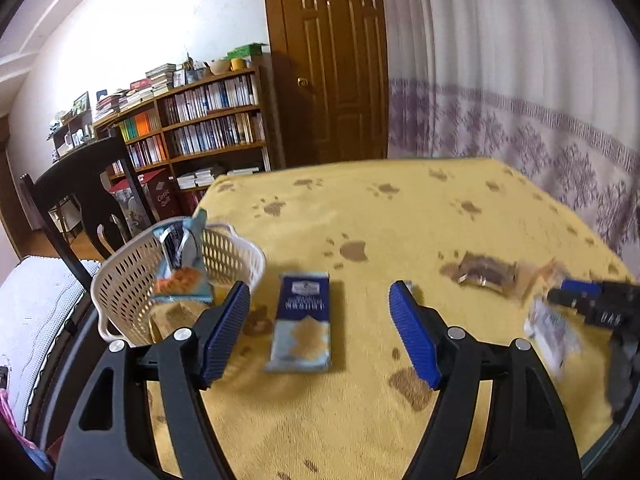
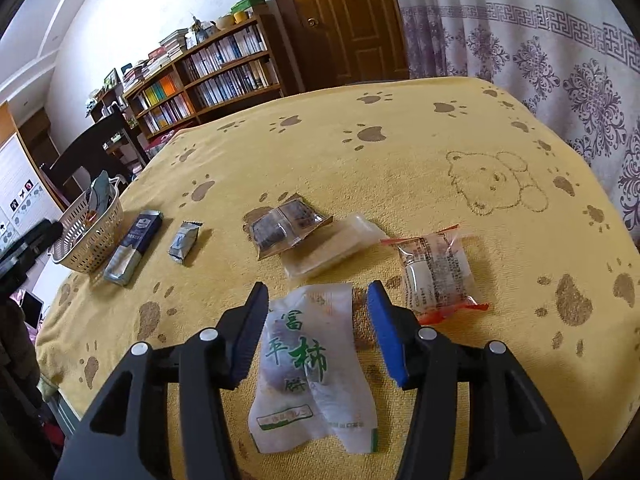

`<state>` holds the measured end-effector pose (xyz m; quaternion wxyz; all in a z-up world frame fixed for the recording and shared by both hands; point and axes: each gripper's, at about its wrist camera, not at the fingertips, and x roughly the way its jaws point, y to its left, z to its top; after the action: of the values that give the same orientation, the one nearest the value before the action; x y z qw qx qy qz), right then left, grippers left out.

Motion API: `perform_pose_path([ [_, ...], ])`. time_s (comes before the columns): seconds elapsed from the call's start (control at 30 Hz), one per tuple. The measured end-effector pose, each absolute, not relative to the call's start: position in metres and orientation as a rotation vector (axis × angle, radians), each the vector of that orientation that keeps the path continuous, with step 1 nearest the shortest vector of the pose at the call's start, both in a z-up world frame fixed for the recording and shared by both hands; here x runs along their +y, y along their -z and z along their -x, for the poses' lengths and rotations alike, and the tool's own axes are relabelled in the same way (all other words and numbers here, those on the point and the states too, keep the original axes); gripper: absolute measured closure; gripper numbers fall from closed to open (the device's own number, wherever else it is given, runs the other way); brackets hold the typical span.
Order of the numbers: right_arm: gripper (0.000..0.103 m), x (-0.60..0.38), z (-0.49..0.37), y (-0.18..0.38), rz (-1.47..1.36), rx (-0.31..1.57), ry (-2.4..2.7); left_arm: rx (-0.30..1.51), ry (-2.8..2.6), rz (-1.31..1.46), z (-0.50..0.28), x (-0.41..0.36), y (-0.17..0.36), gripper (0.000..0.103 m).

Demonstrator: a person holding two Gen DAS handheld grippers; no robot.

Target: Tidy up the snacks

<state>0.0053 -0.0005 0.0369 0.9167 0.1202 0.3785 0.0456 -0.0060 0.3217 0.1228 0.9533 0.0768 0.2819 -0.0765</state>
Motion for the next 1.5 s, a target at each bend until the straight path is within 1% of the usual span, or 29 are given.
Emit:
perform_pose_path([
  [0.2, 0.051, -0.001, -0.006, -0.035, -0.256, 0.786, -0.088, 0.700, 0.135, -0.126, -0.019, 0.331, -0.080, 0.029],
  [0.5, 0.051, -0.002, -0.008, -0.028, -0.258, 0.805, -0.096, 0.750, 0.082, -0.205, -0.053, 0.333, -0.048, 0.029],
  [0.6, 0.051, -0.001, -0.009, -0.028, -0.259, 0.805, -0.098, 0.730, 0.048, -0.270, -0.059, 0.327, -0.046, 0.029],
  [0.83, 0.051, 0.000, -0.009, -0.029, -0.255, 0.801, -0.103, 0.743, 0.084, -0.279, -0.058, 0.318, -0.049, 0.029],
  [1.03, 0.051, 0.000, -0.008, -0.029, -0.258, 0.802, -0.104, 0.767, 0.116, -0.287, -0.042, 0.316, -0.039, 0.029],
  [1.4, 0.051, 0.002, -0.008, -0.028, -0.261, 0.801, -0.108, 0.866, 0.141, -0.170, -0.069, 0.330, -0.025, 0.029],
  [1.5, 0.051, 0.002, -0.008, -0.028, -0.262, 0.802, -0.109, 0.869, 0.172, -0.168, -0.071, 0.321, -0.026, 0.031],
])
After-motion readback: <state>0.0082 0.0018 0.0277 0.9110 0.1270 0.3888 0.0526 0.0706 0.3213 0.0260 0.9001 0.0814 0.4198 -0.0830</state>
